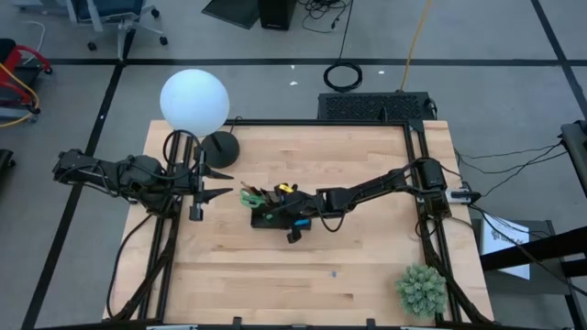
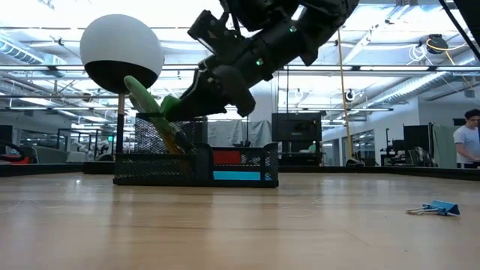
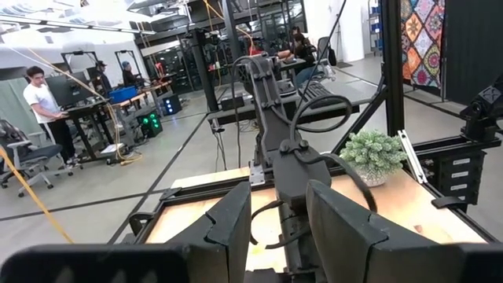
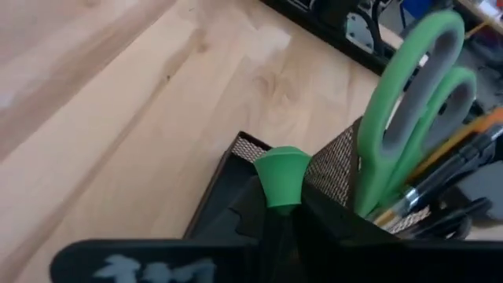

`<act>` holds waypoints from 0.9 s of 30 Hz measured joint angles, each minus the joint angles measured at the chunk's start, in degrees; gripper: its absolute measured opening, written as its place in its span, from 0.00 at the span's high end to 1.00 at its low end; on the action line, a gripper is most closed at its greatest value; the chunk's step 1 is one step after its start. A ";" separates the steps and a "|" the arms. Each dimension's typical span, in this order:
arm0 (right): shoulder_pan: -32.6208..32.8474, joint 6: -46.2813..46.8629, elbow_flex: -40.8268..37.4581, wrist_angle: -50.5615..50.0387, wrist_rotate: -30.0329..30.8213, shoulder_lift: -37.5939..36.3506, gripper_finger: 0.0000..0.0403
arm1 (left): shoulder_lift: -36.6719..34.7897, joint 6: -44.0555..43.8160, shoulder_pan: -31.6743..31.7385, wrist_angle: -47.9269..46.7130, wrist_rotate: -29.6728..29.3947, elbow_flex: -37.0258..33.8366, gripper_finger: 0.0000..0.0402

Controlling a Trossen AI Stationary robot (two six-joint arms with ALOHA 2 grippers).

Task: Pick and place office supplies into organizer
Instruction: Put the green eraser into the black desk organizer

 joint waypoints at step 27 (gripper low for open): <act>0.02 36.28 -0.02 0.09 -0.04 0.02 0.92 | 0.00 -0.04 0.00 0.00 0.00 0.00 0.67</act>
